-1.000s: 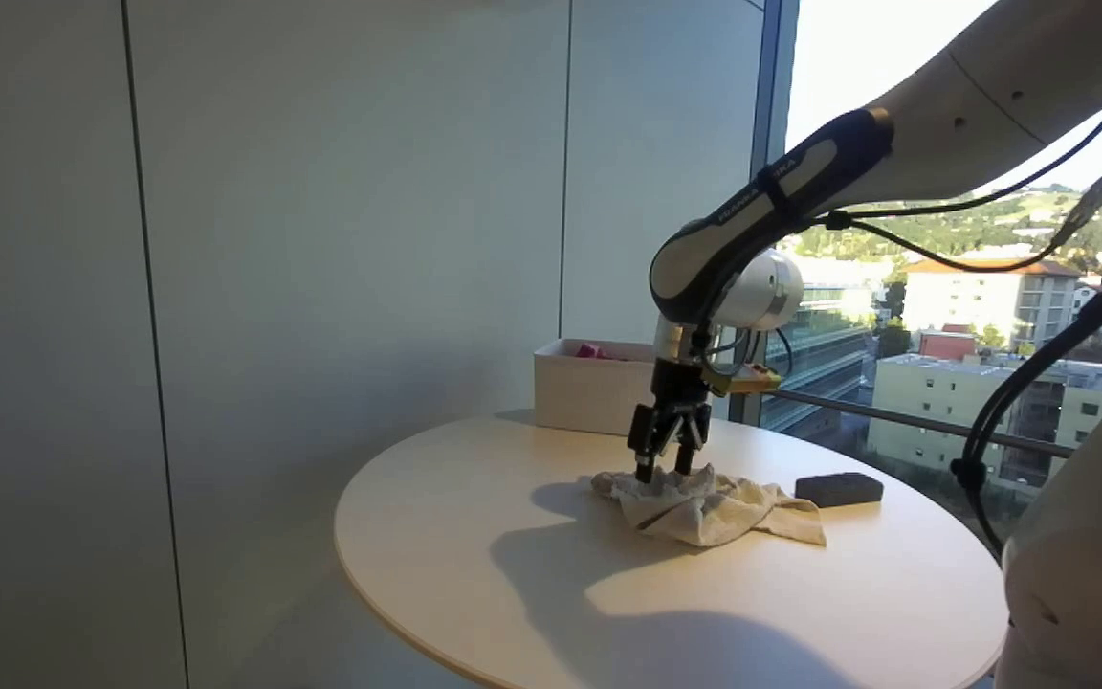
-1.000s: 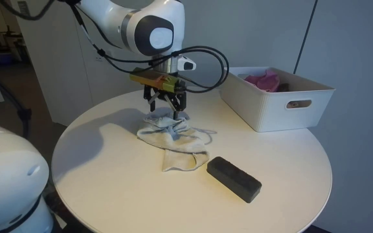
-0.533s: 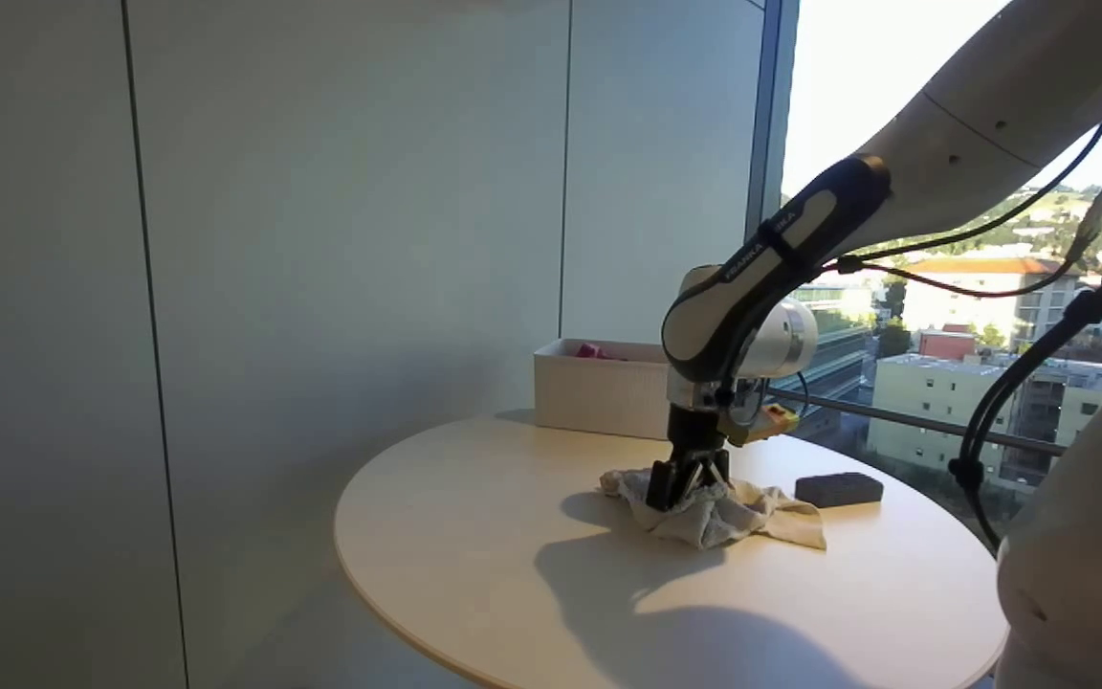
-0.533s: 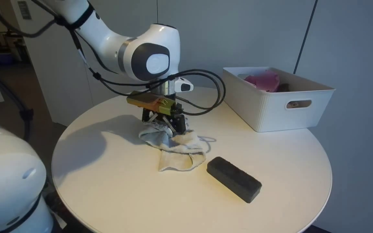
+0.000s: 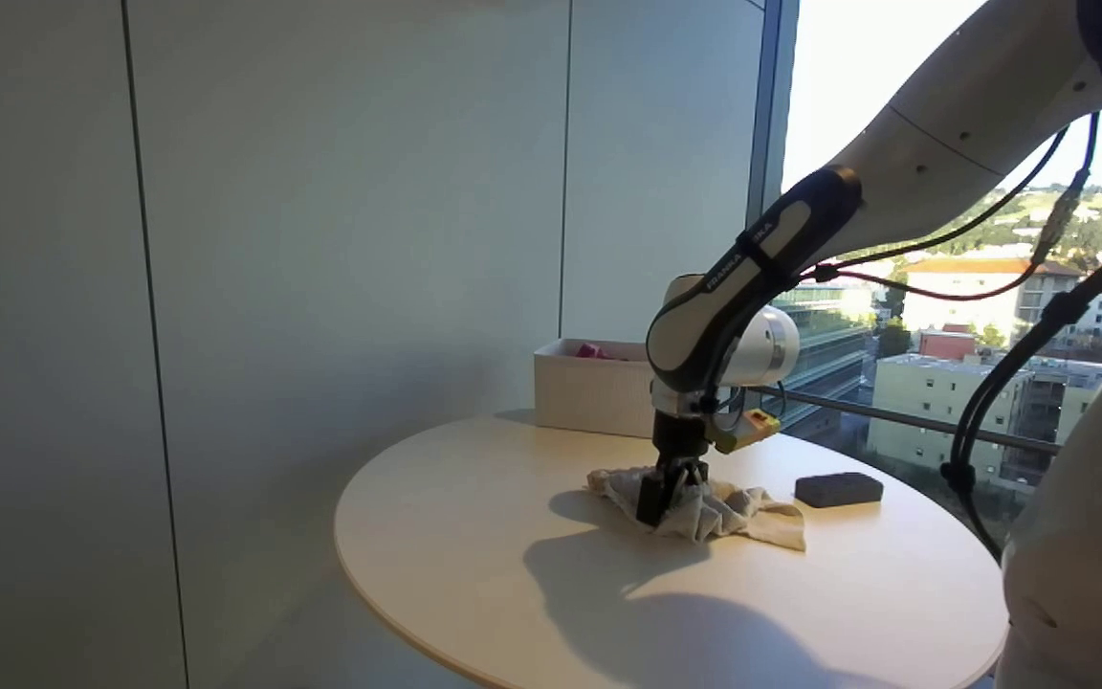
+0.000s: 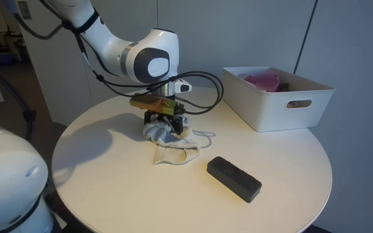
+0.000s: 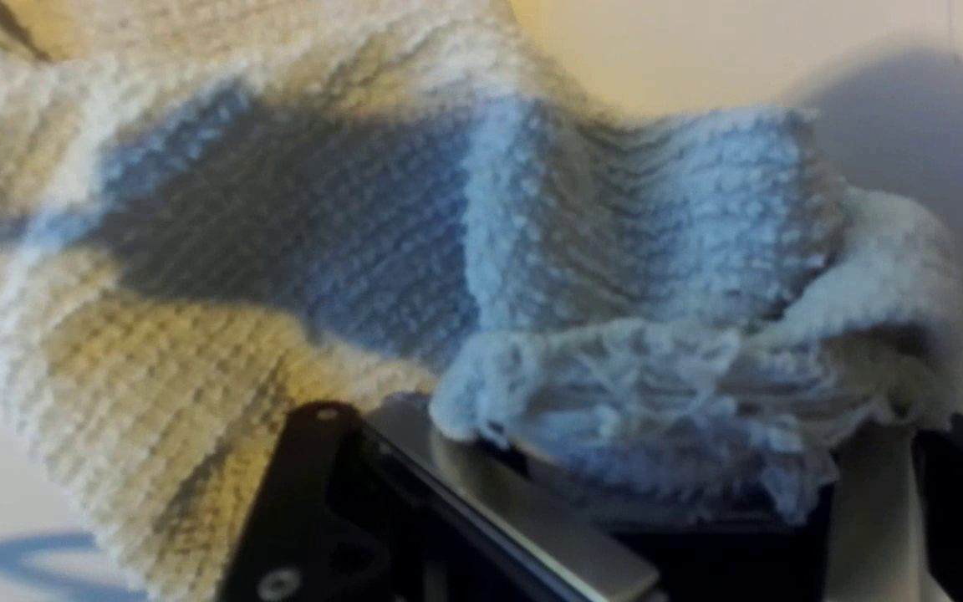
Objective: Use the towel to wipe the table then put the towel in the storage container.
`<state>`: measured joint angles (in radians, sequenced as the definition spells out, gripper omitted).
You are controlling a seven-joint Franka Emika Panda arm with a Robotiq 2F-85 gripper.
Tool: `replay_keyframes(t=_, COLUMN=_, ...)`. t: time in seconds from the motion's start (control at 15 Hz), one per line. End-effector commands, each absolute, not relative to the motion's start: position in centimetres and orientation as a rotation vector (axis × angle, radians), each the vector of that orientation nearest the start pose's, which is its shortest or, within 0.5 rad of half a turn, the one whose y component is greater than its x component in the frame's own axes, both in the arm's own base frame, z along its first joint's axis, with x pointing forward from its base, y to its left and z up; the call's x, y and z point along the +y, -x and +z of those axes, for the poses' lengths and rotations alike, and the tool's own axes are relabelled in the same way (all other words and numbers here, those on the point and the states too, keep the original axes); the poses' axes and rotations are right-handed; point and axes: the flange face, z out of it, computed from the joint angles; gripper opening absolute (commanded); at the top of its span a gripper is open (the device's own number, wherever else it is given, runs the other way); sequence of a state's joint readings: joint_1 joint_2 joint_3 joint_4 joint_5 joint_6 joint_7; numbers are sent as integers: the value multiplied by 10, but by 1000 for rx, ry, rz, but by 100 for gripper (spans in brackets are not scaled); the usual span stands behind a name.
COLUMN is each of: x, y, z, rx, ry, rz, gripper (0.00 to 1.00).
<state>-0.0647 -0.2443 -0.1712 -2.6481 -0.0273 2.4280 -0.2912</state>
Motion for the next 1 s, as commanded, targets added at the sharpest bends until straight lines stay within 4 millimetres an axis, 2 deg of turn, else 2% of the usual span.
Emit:
replay_keyframes(t=0.0, x=-88, y=-450, z=323, rx=-260, ry=3116, rz=-84, gripper=8)
replay_keyframes(t=0.2, x=-82, y=-484, z=332, rx=-357, ry=3137, rz=-136, gripper=10)
replay_keyframes(t=0.6, x=-79, y=-547, z=342, rx=-394, ry=3153, rz=-201, gripper=10)
replay_keyframes(t=0.8, x=-88, y=-560, z=340, rx=-341, ry=3143, rz=-156, gripper=10)
replay_keyframes(t=0.93, x=-102, y=-550, z=329, rx=-267, ry=3134, rz=-87, gripper=10)
